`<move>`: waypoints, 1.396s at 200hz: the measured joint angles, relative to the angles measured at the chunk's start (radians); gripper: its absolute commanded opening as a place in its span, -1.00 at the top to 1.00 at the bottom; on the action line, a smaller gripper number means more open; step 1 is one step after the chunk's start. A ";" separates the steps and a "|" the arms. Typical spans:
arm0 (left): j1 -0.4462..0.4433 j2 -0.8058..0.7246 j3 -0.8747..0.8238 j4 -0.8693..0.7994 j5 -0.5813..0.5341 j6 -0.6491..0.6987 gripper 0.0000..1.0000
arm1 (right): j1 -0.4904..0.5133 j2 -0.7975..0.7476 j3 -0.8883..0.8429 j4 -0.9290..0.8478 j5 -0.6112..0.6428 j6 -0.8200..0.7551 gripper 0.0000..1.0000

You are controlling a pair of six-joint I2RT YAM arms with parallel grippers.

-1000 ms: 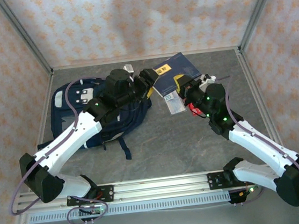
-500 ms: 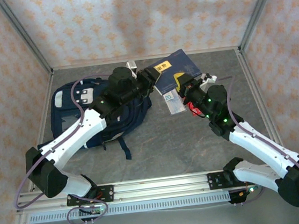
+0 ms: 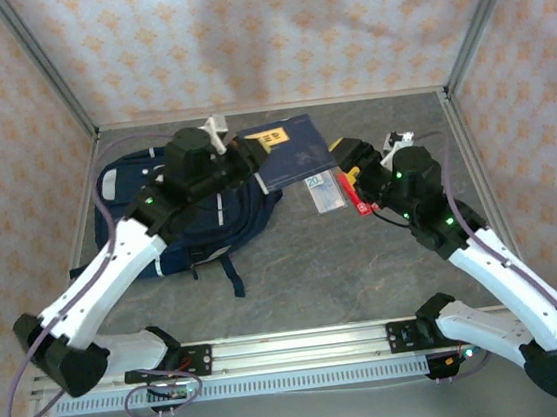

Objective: Pack the student bag

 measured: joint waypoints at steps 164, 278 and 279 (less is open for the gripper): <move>0.134 -0.221 -0.239 0.067 0.497 0.080 1.00 | -0.210 0.235 -0.282 0.750 -0.838 0.189 -0.62; 0.145 -0.189 -0.243 0.135 0.525 0.016 1.00 | -0.184 0.297 -0.376 1.376 -0.942 0.616 0.16; 0.145 -0.189 -0.243 0.135 0.526 0.016 1.00 | -0.183 0.294 -0.376 1.371 -0.943 0.612 0.17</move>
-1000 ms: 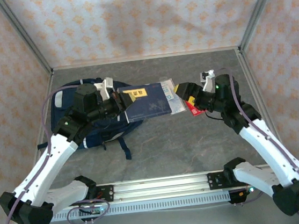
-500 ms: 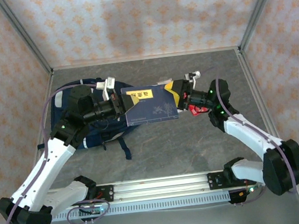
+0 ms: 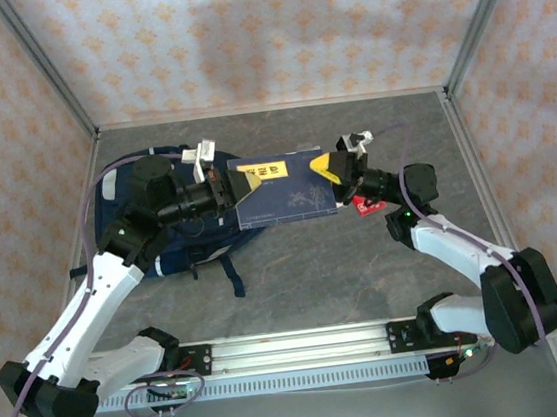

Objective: Pack the student bag

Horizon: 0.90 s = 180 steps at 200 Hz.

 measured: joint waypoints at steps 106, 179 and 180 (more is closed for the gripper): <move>0.003 0.074 0.055 -0.130 -0.027 0.116 -0.21 | -0.022 -0.209 0.053 -0.665 0.043 -0.452 1.00; 0.048 0.294 0.385 -0.641 -0.663 0.260 -0.54 | -0.043 -0.241 0.442 -1.639 0.662 -0.936 1.00; 0.048 0.301 0.389 -0.645 -0.669 0.260 -0.55 | -0.043 -0.241 0.444 -1.644 0.666 -0.938 1.00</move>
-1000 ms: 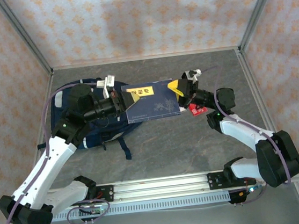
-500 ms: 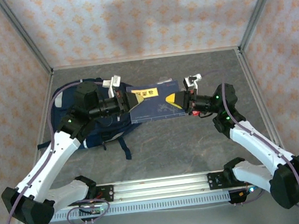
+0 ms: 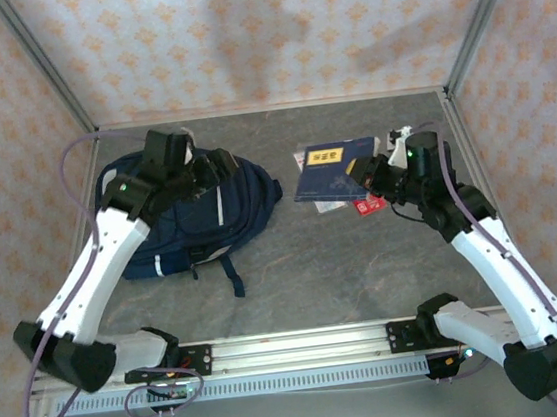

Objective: Pack the student bag

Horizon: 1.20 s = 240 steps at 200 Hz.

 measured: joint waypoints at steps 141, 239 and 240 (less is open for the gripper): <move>-0.008 0.725 0.414 -0.261 -0.328 0.037 -0.55 | 0.001 0.018 -0.108 -0.173 0.091 -0.050 1.00; -0.025 0.802 0.395 -0.231 -0.327 0.083 1.00 | 0.001 0.040 -0.120 -0.166 0.065 -0.054 1.00; -0.025 0.802 0.394 -0.230 -0.325 0.078 1.00 | 0.001 0.040 -0.120 -0.166 0.065 -0.054 1.00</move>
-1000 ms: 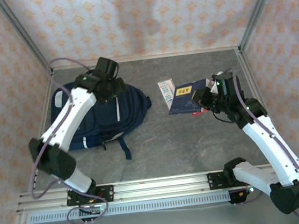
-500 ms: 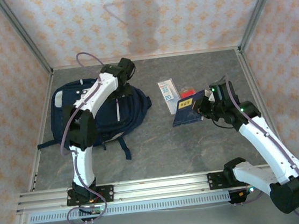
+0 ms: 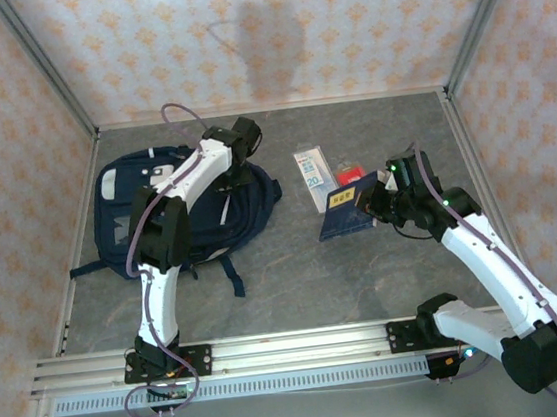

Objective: Pack the student bag

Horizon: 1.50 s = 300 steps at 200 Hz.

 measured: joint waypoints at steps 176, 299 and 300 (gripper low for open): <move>-0.017 -0.671 -0.116 -0.117 0.264 0.240 1.00 | 0.166 0.106 0.072 0.322 -0.162 0.084 1.00; 0.070 -0.669 -0.016 -0.146 0.447 0.254 1.00 | 0.412 0.399 0.066 0.656 -0.076 0.251 1.00; 0.070 -0.669 -0.015 -0.146 0.447 0.254 1.00 | 0.414 0.404 0.067 0.658 -0.072 0.254 1.00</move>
